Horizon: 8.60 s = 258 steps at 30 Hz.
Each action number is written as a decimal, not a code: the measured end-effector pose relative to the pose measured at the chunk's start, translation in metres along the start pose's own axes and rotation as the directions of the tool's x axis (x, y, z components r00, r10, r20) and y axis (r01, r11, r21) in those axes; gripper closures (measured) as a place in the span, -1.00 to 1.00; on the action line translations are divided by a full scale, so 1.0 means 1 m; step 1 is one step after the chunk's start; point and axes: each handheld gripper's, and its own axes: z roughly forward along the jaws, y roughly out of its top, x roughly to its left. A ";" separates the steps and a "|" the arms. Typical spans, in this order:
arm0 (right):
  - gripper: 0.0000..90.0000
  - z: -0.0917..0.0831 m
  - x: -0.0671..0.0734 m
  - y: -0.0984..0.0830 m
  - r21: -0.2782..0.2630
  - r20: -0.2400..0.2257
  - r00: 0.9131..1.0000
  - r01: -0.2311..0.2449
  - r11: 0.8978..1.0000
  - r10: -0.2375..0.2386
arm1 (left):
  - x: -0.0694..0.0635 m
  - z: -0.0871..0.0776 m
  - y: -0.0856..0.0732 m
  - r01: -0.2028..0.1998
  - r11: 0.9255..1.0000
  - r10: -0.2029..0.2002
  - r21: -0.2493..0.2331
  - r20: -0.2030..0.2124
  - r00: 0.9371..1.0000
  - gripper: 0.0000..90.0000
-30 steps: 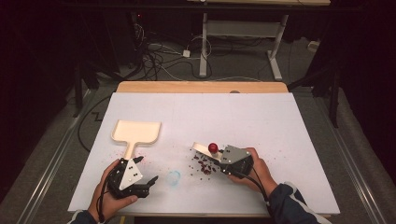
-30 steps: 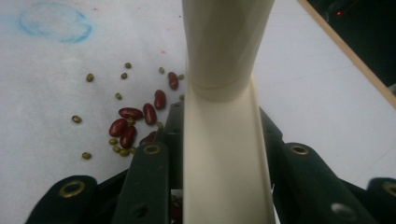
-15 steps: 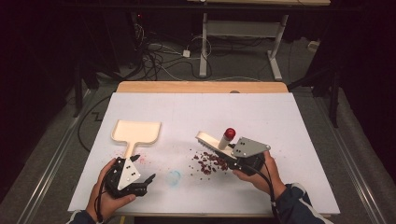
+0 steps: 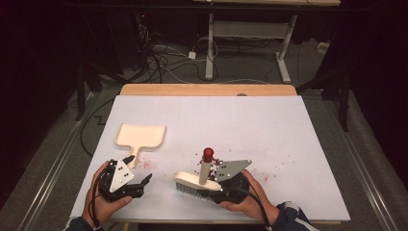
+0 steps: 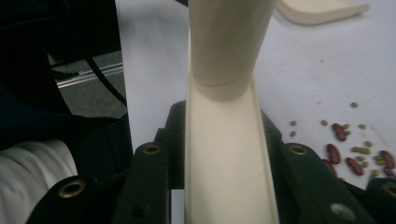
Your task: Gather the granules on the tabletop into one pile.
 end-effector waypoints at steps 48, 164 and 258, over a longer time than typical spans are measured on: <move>0.50 -0.057 -0.046 -0.062 -0.116 0.687 0.680 -0.247 0.962 0.257 | -0.019 0.010 0.010 -0.043 0.999 0.042 0.022 0.039 0.998 -0.57; 0.50 -0.022 -0.105 0.011 -0.197 0.417 0.904 -0.015 0.980 0.098 | -0.013 0.016 0.007 -0.011 0.999 0.009 0.053 0.029 1.000 -0.55; 0.50 -0.078 -0.061 -0.026 -0.198 0.103 0.993 0.083 0.977 -0.064 | -0.017 0.015 0.006 -0.053 0.995 0.051 0.089 0.030 0.998 -0.54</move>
